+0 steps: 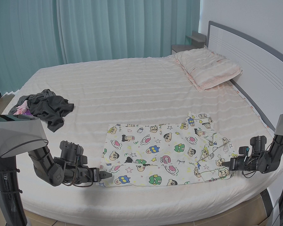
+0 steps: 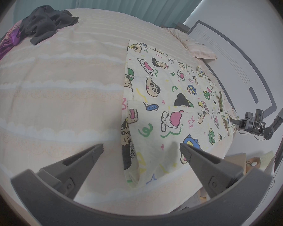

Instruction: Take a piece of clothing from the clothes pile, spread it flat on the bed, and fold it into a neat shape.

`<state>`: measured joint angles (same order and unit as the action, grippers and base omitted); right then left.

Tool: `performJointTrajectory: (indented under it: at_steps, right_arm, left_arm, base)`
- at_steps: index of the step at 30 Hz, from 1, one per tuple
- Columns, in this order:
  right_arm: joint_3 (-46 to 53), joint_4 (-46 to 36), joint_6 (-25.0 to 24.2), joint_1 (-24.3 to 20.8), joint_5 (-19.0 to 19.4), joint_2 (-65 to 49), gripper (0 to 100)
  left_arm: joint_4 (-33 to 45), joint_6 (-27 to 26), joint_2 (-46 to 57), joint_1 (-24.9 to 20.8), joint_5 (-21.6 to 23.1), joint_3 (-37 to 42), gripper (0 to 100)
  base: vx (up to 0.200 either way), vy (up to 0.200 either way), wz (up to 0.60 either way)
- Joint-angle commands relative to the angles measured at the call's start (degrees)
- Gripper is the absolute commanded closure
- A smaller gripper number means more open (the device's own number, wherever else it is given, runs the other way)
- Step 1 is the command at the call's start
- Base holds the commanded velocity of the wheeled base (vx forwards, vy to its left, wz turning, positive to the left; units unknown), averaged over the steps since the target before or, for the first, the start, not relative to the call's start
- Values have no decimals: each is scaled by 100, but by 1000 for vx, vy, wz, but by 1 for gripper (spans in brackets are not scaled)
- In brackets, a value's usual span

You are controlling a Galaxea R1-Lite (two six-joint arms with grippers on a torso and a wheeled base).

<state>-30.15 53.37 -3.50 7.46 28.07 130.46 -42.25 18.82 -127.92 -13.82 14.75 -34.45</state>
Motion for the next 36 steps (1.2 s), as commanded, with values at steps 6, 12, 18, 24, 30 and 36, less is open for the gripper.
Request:
performJointTrajectory:
  at_steps: [6,12,18,24,30,36]
  right_arm:
    - [-228,24,-54,45,5,-100,100]
    - [-378,-2,-54,27,-13,-170,100]
    - [-598,-37,-63,45,-30,-153,100]
    - [-650,-37,-54,36,-57,-47,100]
    - [-659,-28,-54,54,-57,-12,0]
    - [-598,24,-248,54,-610,-249,0]
  left_arm:
    - [-2,-1,-14,3,-16,70,0]
    - [-2,-1,-23,29,-25,88,0]
    - [-11,7,-5,143,-16,158,0]
    - [-187,7,21,249,-7,299,0]
    - [-477,16,30,363,-7,430,0]
    - [-846,359,557,416,2,826,0]
  base:
    - [0,0,0]
    - [0,0,0]
    - [0,0,0]
    - [0,0,0]
    - [0,0,0]
    - [0,0,0]
